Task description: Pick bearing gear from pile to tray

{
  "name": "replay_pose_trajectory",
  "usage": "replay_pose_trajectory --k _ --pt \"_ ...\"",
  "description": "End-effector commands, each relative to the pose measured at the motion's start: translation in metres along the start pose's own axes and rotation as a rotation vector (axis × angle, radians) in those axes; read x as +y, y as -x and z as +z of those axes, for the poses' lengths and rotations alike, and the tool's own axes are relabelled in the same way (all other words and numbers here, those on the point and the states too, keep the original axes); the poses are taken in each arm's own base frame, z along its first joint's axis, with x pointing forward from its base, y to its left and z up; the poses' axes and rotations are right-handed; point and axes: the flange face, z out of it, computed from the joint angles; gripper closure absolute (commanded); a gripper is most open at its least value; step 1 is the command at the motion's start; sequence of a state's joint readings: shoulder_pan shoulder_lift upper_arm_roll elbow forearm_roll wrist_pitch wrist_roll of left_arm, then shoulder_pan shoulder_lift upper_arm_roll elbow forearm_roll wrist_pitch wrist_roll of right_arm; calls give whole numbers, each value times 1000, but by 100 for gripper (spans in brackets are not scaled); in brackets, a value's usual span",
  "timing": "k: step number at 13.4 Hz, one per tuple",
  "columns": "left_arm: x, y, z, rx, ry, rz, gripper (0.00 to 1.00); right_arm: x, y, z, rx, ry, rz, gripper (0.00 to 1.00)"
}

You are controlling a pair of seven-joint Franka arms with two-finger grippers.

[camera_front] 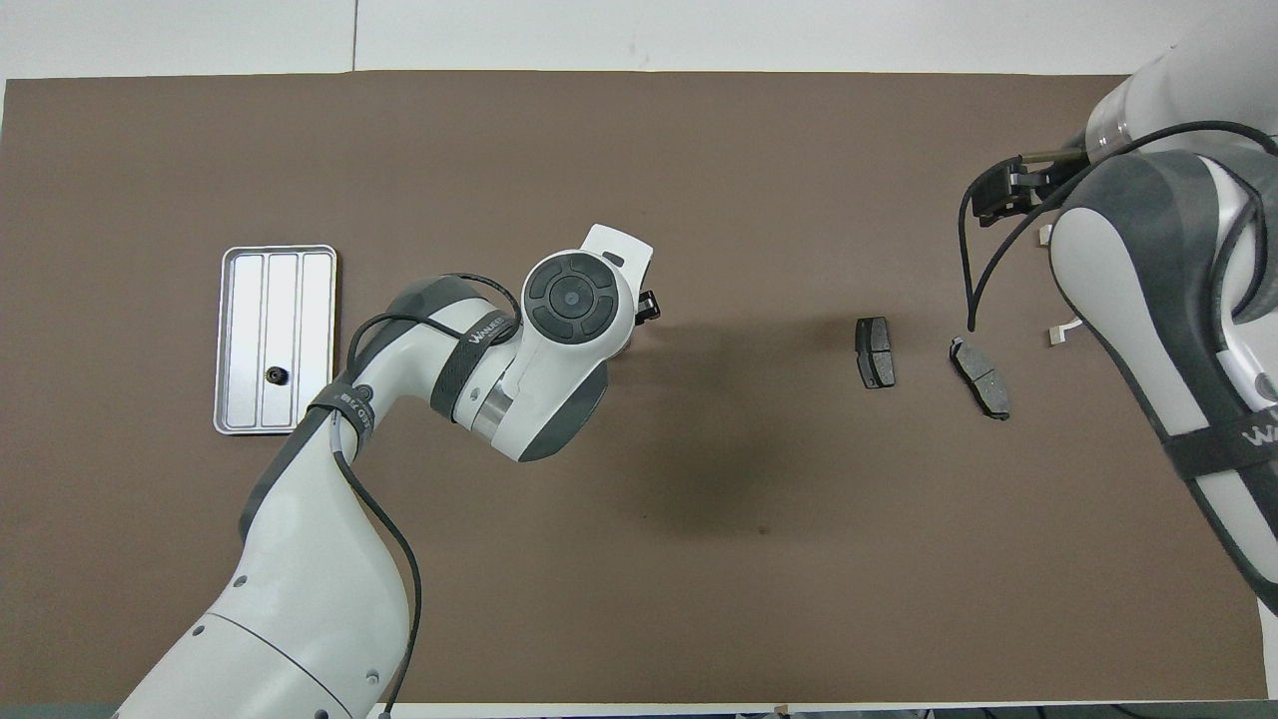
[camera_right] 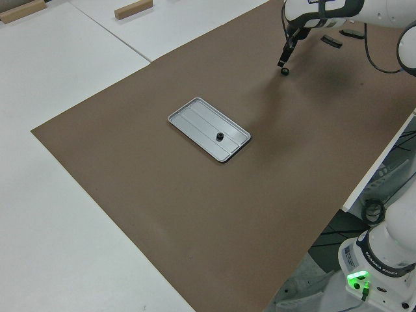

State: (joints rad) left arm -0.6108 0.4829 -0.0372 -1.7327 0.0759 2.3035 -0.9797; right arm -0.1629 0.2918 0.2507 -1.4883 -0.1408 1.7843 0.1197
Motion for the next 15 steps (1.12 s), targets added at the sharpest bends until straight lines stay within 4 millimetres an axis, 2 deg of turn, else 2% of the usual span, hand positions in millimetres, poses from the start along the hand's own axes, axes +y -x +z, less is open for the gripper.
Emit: replay_pose_trajectory --k 1,6,10,12,15 --pt "-5 10 3 16 -11 10 9 16 36 -19 -2 -26 -15 0" --pt "-8 14 8 16 -9 10 11 11 89 -67 -2 -13 -34 0" --pt "-5 14 6 29 14 10 12 -2 114 -95 13 -22 -58 0" --pt "2 20 3 30 19 22 12 -1 120 -103 16 -41 -51 0" --pt "9 30 3 32 21 42 12 4 116 -98 -3 -71 -32 0"
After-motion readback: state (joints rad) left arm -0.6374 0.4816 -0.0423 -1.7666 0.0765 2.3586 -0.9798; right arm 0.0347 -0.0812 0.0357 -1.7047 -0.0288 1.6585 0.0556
